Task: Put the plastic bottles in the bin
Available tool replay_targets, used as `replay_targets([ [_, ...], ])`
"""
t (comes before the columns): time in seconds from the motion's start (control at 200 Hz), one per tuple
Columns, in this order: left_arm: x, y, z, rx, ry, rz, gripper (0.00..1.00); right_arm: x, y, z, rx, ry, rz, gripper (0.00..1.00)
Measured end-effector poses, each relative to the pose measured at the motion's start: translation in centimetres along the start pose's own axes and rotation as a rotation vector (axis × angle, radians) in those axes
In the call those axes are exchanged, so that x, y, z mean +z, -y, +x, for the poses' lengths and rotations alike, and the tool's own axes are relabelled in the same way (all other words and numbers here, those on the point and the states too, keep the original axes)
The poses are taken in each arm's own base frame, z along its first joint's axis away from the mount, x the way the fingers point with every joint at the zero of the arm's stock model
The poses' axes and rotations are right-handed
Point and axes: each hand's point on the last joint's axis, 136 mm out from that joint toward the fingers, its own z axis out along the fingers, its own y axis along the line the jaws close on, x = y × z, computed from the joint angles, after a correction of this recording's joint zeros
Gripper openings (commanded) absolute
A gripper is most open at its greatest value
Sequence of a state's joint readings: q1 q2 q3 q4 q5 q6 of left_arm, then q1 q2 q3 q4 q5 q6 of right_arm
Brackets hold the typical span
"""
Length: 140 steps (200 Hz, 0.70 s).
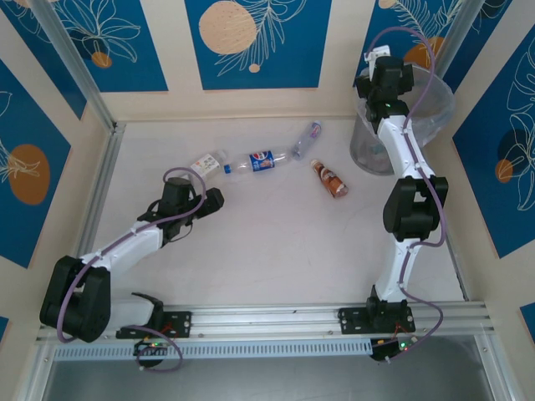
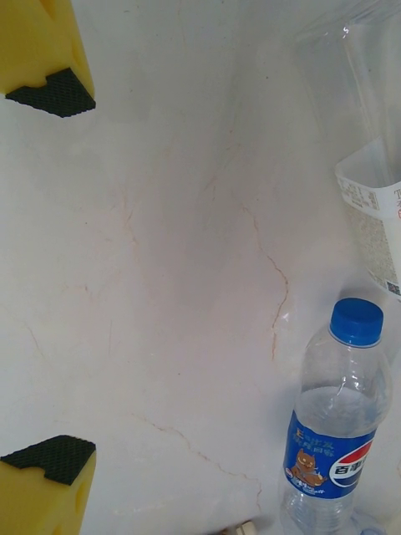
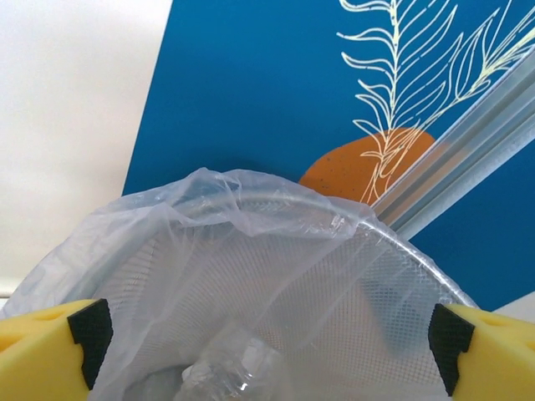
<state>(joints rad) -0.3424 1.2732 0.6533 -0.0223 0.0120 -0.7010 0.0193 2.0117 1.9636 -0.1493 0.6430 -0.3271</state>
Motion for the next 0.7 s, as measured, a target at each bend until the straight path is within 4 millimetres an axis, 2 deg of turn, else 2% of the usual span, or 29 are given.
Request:
replay_targets([
  [0.435,0.1,0.1,0.1,0.003,-0.007,0.003,0.99,-0.8,0.8,0.9,0.092,-0.067,-0.015,1.0],
  [0.535,0.1,0.1,0.0,0.004,-0.006,0.004,0.99,-1.6,1.1,0.5,0.122,-0.07,-0.024,0.99],
  [0.7,0.0,0.4,-0.4,0.02,0.003,0.009,0.99,-4.2,2.3,-1.4,0.194,-0.028,-0.044,1.0],
])
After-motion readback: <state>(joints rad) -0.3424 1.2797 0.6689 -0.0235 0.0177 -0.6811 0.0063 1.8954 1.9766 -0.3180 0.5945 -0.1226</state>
